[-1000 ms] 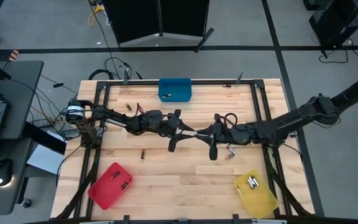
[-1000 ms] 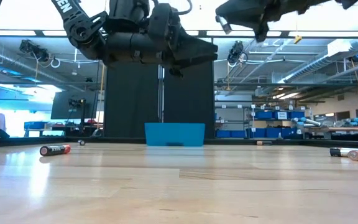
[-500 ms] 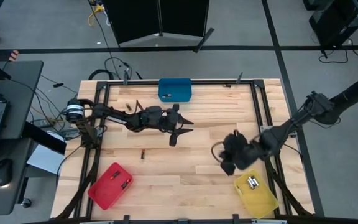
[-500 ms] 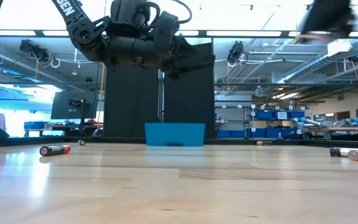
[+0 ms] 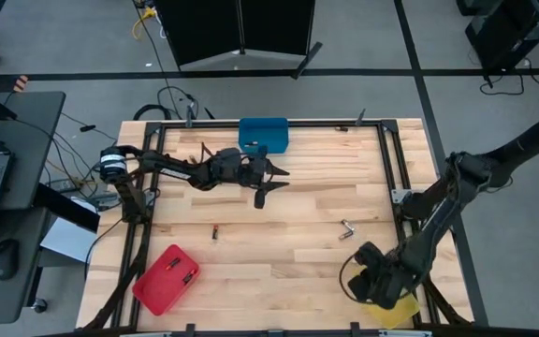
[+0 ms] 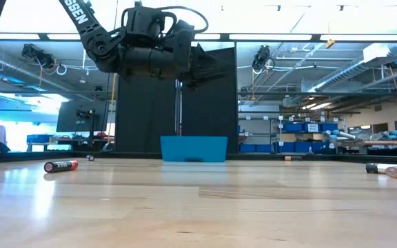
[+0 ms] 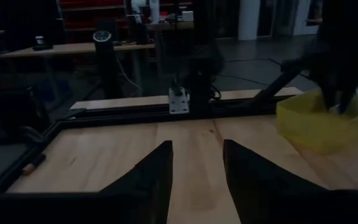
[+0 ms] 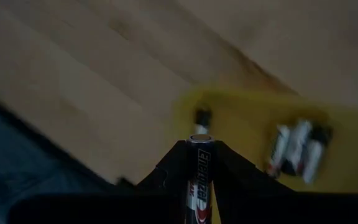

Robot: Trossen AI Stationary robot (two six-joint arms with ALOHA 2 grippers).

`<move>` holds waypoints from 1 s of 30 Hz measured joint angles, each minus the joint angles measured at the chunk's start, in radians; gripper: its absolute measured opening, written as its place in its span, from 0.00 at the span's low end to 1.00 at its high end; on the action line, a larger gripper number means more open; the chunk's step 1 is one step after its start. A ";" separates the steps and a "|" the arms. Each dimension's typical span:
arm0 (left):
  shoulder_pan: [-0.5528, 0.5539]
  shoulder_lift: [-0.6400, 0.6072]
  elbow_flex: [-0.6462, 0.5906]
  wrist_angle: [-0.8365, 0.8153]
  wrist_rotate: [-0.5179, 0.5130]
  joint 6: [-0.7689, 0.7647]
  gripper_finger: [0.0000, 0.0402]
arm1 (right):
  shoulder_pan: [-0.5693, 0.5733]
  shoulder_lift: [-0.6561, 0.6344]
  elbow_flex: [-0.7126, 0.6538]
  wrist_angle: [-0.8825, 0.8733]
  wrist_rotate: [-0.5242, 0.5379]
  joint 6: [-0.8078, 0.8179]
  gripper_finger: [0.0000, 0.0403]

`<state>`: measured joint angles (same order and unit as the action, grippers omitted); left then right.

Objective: Sort batteries
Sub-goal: Put the silver battery into the yellow bin

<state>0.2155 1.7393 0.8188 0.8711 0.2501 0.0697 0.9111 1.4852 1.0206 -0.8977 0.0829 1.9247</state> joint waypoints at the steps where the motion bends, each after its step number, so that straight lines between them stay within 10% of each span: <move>1: 0.004 0.000 0.000 0.000 0.012 -0.001 0.37 | 0.009 0.018 0.000 -0.004 -0.023 0.024 0.15; 10: 0.014 0.000 0.000 0.000 0.040 -0.010 0.37 | 0.029 0.134 -0.001 -0.024 -0.158 0.095 0.15; 30: 0.014 -0.001 0.000 0.006 0.040 -0.010 0.37 | 0.029 0.166 -0.100 0.053 -0.106 0.168 0.17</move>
<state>0.2291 1.7386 0.8188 0.8772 0.2897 0.0593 0.9398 1.6508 0.9207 -0.8442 -0.0234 2.0925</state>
